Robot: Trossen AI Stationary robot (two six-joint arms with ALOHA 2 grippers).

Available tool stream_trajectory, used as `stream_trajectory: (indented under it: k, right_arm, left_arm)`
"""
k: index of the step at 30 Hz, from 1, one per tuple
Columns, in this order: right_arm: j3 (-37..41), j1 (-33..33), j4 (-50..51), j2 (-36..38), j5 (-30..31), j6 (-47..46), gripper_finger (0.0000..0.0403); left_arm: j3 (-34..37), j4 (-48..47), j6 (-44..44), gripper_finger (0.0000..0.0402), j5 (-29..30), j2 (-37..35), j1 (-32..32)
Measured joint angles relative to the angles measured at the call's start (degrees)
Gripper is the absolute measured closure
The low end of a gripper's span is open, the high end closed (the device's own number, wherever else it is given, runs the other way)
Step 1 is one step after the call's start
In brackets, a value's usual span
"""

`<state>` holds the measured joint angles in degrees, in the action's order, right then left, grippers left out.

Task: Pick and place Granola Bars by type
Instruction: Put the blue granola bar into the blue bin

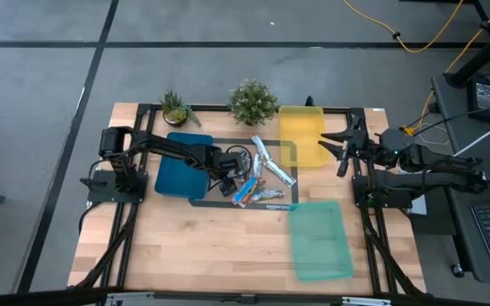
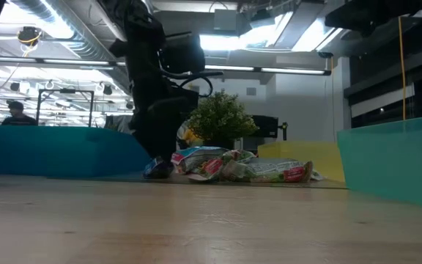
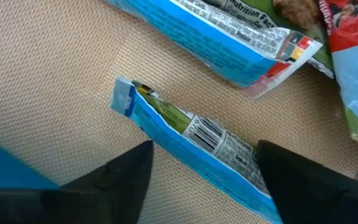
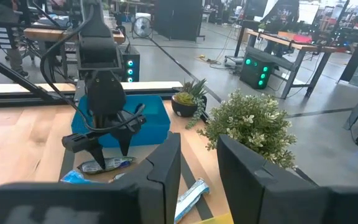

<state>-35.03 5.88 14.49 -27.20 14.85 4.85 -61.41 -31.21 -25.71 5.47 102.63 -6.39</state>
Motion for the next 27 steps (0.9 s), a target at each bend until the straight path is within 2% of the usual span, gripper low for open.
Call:
stream_trajectory:
  k: [10,16,19,23,27]
  right_arm:
    - [0.0,0.01,-0.19,0.0,0.04,0.18,0.0295]
    - [0.0,0.0,-0.16,0.0,0.04,0.2,0.0295]
    - [0.0,0.0,-0.16,-0.01,0.06,0.41,0.0295]
    - [0.0,-0.01,-0.14,-0.02,0.07,0.63,0.0295]
    - [0.0,-0.01,-0.12,-0.02,0.09,1.87,0.0295]
  left_arm:
    - [-0.8,-0.51,-0.07,0.0304,-1.31,0.0,-0.53]
    - [-6.15,-3.99,1.61,0.0377,-0.43,-0.46,-0.62]
    - [-11.49,-9.4,5.1,0.0394,1.23,-1.14,-0.96]
    - [-19.28,-15.67,9.76,0.0393,6.57,-3.11,-1.23]
    - [-24.53,-14.77,15.71,0.0397,11.33,-7.71,-1.23]
